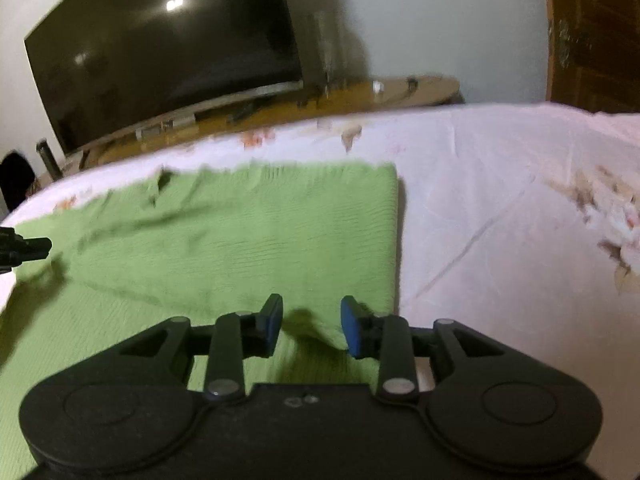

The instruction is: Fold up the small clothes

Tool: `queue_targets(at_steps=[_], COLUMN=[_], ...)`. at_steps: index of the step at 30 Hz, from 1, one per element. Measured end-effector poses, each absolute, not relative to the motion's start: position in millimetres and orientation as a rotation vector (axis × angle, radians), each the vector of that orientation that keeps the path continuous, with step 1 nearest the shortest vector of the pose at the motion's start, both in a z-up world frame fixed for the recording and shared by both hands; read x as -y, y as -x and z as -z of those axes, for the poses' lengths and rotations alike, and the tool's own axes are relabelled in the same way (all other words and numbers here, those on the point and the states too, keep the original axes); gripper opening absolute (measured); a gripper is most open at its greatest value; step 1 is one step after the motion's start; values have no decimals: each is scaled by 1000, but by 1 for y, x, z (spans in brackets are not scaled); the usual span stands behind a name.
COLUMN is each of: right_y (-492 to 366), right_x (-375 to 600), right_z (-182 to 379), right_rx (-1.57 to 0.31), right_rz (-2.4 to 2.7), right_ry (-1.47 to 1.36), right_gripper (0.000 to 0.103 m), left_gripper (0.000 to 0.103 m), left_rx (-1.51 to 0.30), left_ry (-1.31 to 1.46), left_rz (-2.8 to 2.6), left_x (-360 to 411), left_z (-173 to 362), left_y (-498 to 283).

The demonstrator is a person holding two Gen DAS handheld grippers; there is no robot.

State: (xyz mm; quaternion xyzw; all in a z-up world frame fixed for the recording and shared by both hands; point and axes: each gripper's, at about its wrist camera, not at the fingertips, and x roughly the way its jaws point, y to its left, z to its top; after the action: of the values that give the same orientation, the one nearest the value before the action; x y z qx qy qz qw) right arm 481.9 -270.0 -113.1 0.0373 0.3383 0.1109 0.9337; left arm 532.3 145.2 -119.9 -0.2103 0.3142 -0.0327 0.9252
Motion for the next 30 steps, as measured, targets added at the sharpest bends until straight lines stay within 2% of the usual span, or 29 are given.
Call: queue_targets(at_steps=[1,3,4,5,9,11,16,21,25,28,29,30], right_y=[-485,-497,-507,-516,-556,-575,-582,-600,-606,-599,-593,-589], right_x=[268,259,251,243,213,213,186,137,158,167,158,149], right_z=[109,106,106,107,120,130,118,140,139,131,129,129], right_rx=[-669,-648,-649,-654,-675,-738,-661,-713,-686,-679,-659,-651], right_rz=[-224,-218,-215,-223,-244,-164,-291,-374,-212,-261,-301,-339], right_ry=[-80,-82,-77,-75,-29,-22,-48,97,85,15,36,50], right_gripper=[33,32,31,30,29,26,31,28,27,33,32,32], left_gripper=[15,33,50,63,65,65,65,65,65,66,70,71], left_rx=[-651,-688,-697,-718,-730,-661,-690,-696,-685,-691,-691,-692], left_ry=[417,388,368,345,292,296,225,72,64,24,26,52], left_rz=[113,165,172,158,130,124,146,83,12,-43,-47,-50], left_x=[-134,-108,-96,-88,-80,-85,-65,-44,-62,-71,-74,-78], left_z=[119,124,130,137,141,131,137,148,142,147,152,152], left_y=[-541,-563,-574,-584,-594,-584,-599,-606,-601,-600,-602,-602])
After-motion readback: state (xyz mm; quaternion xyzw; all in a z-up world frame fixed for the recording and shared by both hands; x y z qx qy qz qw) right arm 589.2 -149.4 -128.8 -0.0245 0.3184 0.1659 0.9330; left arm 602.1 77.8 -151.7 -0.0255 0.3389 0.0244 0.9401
